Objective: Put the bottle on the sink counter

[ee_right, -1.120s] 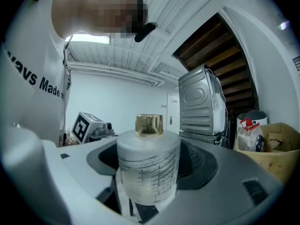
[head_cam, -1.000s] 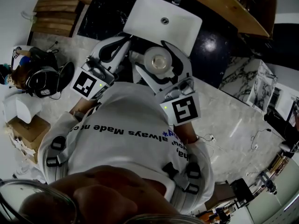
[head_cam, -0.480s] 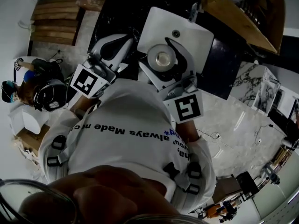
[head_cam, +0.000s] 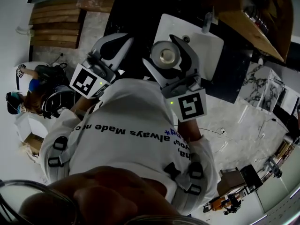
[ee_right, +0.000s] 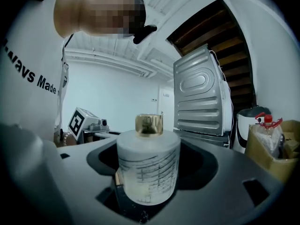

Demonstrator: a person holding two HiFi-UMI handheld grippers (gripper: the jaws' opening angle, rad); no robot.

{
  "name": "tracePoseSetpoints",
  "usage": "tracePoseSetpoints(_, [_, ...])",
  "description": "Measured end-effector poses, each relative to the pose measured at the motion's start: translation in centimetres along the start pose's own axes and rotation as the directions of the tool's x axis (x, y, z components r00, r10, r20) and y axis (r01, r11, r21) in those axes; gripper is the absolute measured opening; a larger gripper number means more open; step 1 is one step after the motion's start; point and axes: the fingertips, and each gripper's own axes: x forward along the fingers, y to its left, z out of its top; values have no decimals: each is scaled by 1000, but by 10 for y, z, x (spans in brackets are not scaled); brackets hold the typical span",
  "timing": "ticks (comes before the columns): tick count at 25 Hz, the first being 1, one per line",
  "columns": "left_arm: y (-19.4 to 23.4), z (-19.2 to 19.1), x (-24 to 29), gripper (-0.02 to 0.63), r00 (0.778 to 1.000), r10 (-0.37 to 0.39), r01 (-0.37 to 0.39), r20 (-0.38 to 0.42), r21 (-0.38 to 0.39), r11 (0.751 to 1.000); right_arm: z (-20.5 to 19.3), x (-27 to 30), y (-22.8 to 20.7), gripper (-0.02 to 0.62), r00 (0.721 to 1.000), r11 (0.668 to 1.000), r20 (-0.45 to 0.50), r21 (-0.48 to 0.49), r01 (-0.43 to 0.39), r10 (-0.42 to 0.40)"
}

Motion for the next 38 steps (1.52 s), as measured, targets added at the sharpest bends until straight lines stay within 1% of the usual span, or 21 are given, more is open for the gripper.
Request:
tracePoseSetpoints(3, [8,1,0,2,1000,-2,1,-5,-11,1000,-2,10,-2,333,1000,1000,-9,7,-3,3])
tracePoseSetpoints(7, [17,-3,-1,2,1000,5,-5,-3,-4,1000,-4,19,-5,333,1000,1000,-19,21,-8,9])
tracePoseSetpoints(11, [17,-5,5,2,1000,8,-9,-23,-40,999,-10,23,-9,333,999,1000,-28,20,-23,23])
tracePoseSetpoints(13, [15,-4,12,2,1000,2,-3,-13,-55,998,-14,24,-15,333,999,999,-34,18,-33,33])
tracePoseSetpoints(16, [8,3,23,2,1000,-4,4,-2,-33,999,-18,22,-23,333,998,999,-34,21,-45,46])
tracePoseSetpoints(21, [-6,16,35,5,999,-30,31,15,-13,999,-24,23,-35,333,995,996,-41,5,-91,92])
tracePoseSetpoints(23, [-9,15,38,50,998,-56,57,20,-17,998,-31,29,-38,333,994,995,-41,2,-101,101])
tracePoseSetpoints(25, [-12,10,46,106,996,-93,93,6,-2,996,-38,35,-43,333,994,994,-37,-12,-107,106])
tracePoseSetpoints(28, [-13,-2,60,117,992,-120,121,-31,14,993,-51,43,-51,333,992,993,-37,-11,-117,117])
tracePoseSetpoints(32, [-8,-6,64,126,988,-151,152,-38,19,988,-70,57,-58,333,992,994,-59,-27,-110,108])
tracePoseSetpoints(35, [-11,-18,70,137,980,-190,192,-65,23,981,-84,66,-64,333,993,995,-66,-12,-100,99])
tracePoseSetpoints(38, [-5,-32,76,146,976,-196,202,-99,53,978,-96,79,-64,333,993,995,-71,-23,-92,90])
